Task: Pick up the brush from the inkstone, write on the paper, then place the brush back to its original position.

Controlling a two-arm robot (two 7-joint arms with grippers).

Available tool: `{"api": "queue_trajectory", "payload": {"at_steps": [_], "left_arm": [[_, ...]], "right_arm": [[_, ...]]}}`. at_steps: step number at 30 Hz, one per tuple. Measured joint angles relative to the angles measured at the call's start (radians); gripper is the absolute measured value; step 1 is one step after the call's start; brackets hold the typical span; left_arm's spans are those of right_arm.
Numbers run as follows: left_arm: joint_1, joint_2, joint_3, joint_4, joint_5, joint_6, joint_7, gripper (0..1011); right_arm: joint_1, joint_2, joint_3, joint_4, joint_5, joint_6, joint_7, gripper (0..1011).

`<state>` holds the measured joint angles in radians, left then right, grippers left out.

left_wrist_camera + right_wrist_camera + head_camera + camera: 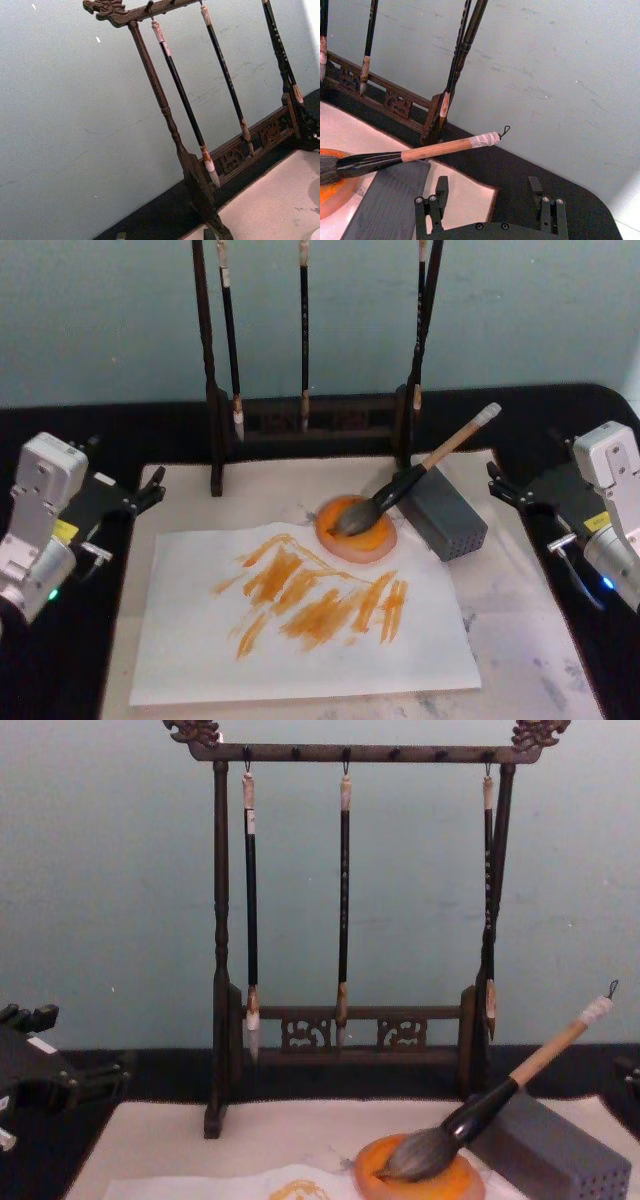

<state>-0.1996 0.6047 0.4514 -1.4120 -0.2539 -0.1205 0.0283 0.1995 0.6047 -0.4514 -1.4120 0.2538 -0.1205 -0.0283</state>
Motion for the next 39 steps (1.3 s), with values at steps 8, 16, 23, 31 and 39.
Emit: {"api": "queue_trajectory", "payload": {"at_steps": [8,16,23,31,39], "left_arm": [[0.0,0.0,0.0,0.0,0.0,0.0,0.0,1001],[0.0,0.0,0.0,0.0,0.0,0.0,0.0,1001],[0.0,0.0,0.0,0.0,0.0,0.0,0.0,1001],[0.0,0.0,0.0,0.0,0.0,0.0,0.0,1001],[0.0,0.0,0.0,0.0,0.0,0.0,0.0,1001]], "right_arm": [[0.0,0.0,0.0,0.0,0.0,0.0,0.0,1000],[0.0,0.0,0.0,0.0,0.0,0.0,0.0,1000],[-0.004,-0.004,0.009,0.0,0.01,0.001,0.015,1000],[-0.019,-0.041,0.075,-0.009,0.176,0.058,0.143,1000],[-0.019,-0.106,0.156,0.005,0.397,0.191,0.255,1000]]}}
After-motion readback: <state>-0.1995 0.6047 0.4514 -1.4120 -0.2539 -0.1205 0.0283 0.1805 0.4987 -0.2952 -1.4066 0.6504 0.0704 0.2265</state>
